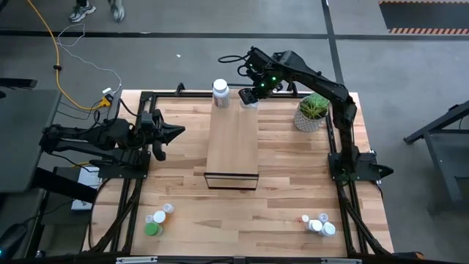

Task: Pick and place medicine bottles onto shelf by color
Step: Put the green medicine bottle on the shelf

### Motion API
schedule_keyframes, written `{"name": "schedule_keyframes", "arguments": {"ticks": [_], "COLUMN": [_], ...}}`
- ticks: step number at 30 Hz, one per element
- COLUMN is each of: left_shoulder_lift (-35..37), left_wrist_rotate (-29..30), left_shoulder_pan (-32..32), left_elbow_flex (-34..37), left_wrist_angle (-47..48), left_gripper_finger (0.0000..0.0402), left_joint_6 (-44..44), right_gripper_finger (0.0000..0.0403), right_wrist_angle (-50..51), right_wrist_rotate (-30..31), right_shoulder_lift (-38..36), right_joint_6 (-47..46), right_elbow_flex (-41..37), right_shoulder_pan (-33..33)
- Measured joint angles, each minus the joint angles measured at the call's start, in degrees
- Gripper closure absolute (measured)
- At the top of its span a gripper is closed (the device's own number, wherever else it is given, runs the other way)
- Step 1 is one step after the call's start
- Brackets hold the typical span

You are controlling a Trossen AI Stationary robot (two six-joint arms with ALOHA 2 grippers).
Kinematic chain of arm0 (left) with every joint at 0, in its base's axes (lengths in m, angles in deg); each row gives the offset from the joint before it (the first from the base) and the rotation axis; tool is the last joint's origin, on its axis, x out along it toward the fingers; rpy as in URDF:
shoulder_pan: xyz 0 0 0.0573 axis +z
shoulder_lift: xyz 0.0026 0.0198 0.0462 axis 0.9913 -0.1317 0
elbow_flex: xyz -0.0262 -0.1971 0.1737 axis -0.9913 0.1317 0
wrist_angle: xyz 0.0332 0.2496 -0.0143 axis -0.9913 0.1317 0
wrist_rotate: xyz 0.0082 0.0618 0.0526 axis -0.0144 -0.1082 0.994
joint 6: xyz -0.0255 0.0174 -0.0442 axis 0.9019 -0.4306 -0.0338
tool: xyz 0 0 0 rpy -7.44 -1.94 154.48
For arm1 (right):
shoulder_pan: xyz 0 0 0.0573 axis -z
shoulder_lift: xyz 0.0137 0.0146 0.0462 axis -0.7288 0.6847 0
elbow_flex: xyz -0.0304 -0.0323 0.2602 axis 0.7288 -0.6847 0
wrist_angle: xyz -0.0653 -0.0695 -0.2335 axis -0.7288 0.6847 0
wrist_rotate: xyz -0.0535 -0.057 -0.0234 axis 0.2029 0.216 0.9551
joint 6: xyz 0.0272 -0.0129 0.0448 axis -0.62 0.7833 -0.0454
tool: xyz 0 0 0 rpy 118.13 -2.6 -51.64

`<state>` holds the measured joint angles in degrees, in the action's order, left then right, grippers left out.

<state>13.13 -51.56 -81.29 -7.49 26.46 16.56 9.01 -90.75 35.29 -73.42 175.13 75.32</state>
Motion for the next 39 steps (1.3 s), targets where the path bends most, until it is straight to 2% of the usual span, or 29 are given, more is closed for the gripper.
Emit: {"name": "schedule_keyframes", "arguments": {"ticks": [8,19,25,29,33,36,39], "left_shoulder_lift": [0.0,-0.1,-0.1,-0.1,-0.1,-0.1,-0.1], "left_wrist_rotate": [-0.1,-0.2,-0.2,-0.2,-0.2,-0.2,0.0], "left_shoulder_pan": [0.0,0.0,0.0,0.0,0.0,0.0,0.0], "left_elbow_flex": [0.0,0.0,0.0,0.0,0.0,0.0,0.0], "left_wrist_angle": [0.0,0.0,0.0,0.0,0.0,0.0,0.0], "left_gripper_finger": [0.0401,0.0401,0.0401,0.0401,0.0401,0.0401,0.0401], "left_joint_6": [1.5,3.5,3.5,3.5,3.5,3.5,3.5], "right_gripper_finger": [0.0172,0.0167,0.0167,0.0166,0.0166,0.0166,0.0166], "right_wrist_angle": [0.3,-1.2,-2.6,-0.8,2.1,7.2,8.2], "right_wrist_rotate": [0.0,0.1,6.3,6.6,6.9,11.8,16.9], "right_shoulder_lift": [0.0,0.0,-0.1,-0.3,-4.0,-6.8,-11.3], "right_joint_6": [2.5,5.3,9.4,13.9,18.6,20.8,21.1], "right_elbow_flex": [0.0,0.0,2.5,5.6,2.6,0.4,-5.1], "right_shoulder_pan": [0.0,0.0,0.0,-0.2,-2.6,-5.5,-8.5]}}
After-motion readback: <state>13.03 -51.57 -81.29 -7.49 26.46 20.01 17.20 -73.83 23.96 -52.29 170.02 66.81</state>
